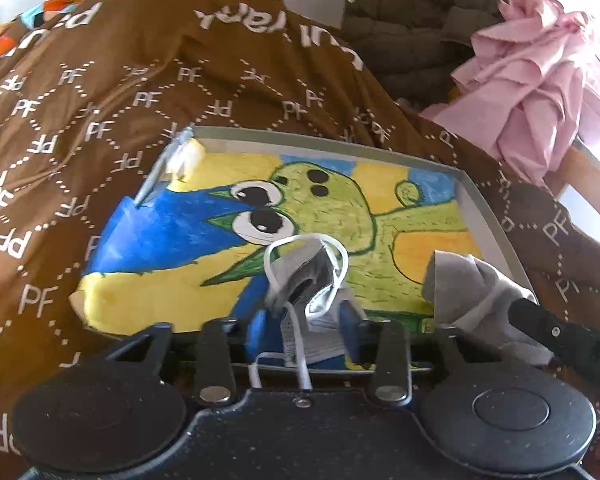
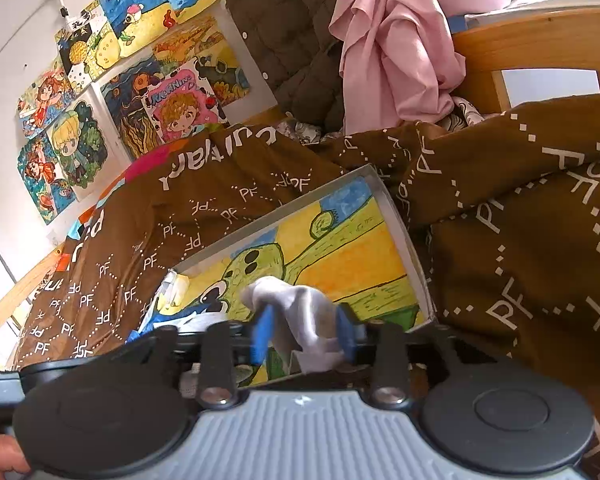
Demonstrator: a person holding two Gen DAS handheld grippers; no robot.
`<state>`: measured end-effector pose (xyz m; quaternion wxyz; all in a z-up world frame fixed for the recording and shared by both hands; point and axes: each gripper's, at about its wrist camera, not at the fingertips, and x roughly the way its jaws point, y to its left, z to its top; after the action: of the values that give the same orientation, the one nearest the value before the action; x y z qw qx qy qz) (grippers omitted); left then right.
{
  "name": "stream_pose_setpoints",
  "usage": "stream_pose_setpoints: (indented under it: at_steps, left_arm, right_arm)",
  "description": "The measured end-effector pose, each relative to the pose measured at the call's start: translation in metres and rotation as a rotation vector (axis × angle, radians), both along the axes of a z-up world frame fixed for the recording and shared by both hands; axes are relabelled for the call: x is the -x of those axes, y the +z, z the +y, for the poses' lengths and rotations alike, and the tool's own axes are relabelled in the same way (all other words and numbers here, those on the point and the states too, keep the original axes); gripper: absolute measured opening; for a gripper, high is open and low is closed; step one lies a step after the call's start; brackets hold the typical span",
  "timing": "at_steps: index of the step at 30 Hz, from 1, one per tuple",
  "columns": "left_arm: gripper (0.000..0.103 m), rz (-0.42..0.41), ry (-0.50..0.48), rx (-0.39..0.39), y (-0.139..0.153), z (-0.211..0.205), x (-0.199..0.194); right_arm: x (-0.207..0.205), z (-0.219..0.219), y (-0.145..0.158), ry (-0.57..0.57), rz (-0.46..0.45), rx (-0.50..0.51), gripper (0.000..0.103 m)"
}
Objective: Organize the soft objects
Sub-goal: 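Carry the mask into the painted tray with left tool while right tool drops the sock there, then move both tools back over the pile of items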
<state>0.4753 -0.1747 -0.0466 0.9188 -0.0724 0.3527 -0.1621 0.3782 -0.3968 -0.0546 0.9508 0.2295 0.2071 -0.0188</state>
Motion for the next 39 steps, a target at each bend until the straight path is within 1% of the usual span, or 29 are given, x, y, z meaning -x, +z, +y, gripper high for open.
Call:
stream_pose_setpoints:
  at_steps: [1, 2, 3, 5, 6, 7, 9, 11, 14, 16, 18, 19, 23, 31, 36, 39]
  left_arm:
    - [0.063, -0.009, 0.021, -0.001, 0.001, 0.002, 0.002]
    - [0.075, -0.017, 0.042, -0.005, 0.002, 0.004, 0.003]
    - [0.079, -0.025, 0.060, -0.009, 0.003, 0.006, 0.005]
    - [0.080, -0.031, 0.084, -0.010, 0.006, 0.009, 0.008]
    - [0.081, -0.028, 0.089, -0.012, 0.007, 0.010, 0.009]
    - [0.082, -0.031, 0.092, -0.018, 0.009, 0.010, 0.011]
    - [0.089, -0.049, 0.095, -0.029, 0.014, 0.011, 0.016]
    - [0.092, -0.077, 0.100, -0.033, 0.021, 0.012, 0.025]
    - [0.092, -0.098, 0.099, -0.019, 0.032, 0.015, 0.038]
    - [0.095, -0.114, 0.102, -0.004, 0.040, 0.019, 0.049]
    - [0.100, -0.136, 0.109, 0.008, 0.050, 0.023, 0.063]
    - [0.101, -0.149, 0.112, 0.011, 0.055, 0.025, 0.070]
    - [0.102, -0.189, 0.112, 0.020, 0.076, 0.034, 0.101]
    - [0.102, -0.247, 0.099, 0.017, 0.104, 0.054, 0.174]
    - [0.102, -0.269, 0.074, -0.011, 0.108, 0.069, 0.214]
    - [0.102, -0.290, 0.016, -0.027, 0.106, 0.077, 0.235]
  right_arm:
    - [0.001, 0.001, 0.001, 0.001, 0.007, -0.001, 0.057]
    - [0.001, 0.002, 0.001, 0.003, 0.012, -0.001, 0.059]
    - [0.001, 0.002, 0.003, 0.005, 0.017, 0.002, 0.062]
    - [0.001, 0.004, 0.006, 0.011, 0.029, 0.017, 0.068]
    - [0.002, 0.005, 0.007, 0.014, 0.033, 0.024, 0.073]
    - [0.004, 0.006, 0.009, 0.018, 0.036, 0.028, 0.075]
    - [0.007, 0.007, 0.013, 0.025, 0.042, 0.028, 0.078]
    - [0.014, 0.008, 0.019, 0.028, 0.039, 0.033, 0.083]
    - [0.025, 0.010, 0.032, 0.019, 0.028, 0.069, 0.089]
    - [0.036, 0.011, 0.043, 0.016, 0.016, 0.083, 0.094]
    - [0.047, 0.012, 0.053, 0.016, 0.002, 0.091, 0.096]
    - [0.054, 0.013, 0.058, 0.015, -0.004, 0.097, 0.098]
    - [0.085, 0.015, 0.078, 0.020, -0.035, 0.127, 0.103]
    - [0.146, 0.029, 0.106, 0.030, -0.094, 0.214, 0.103]
    - [0.177, 0.041, 0.108, 0.023, -0.098, 0.243, 0.103]
    - [0.193, 0.050, 0.098, -0.002, -0.068, 0.245, 0.103]
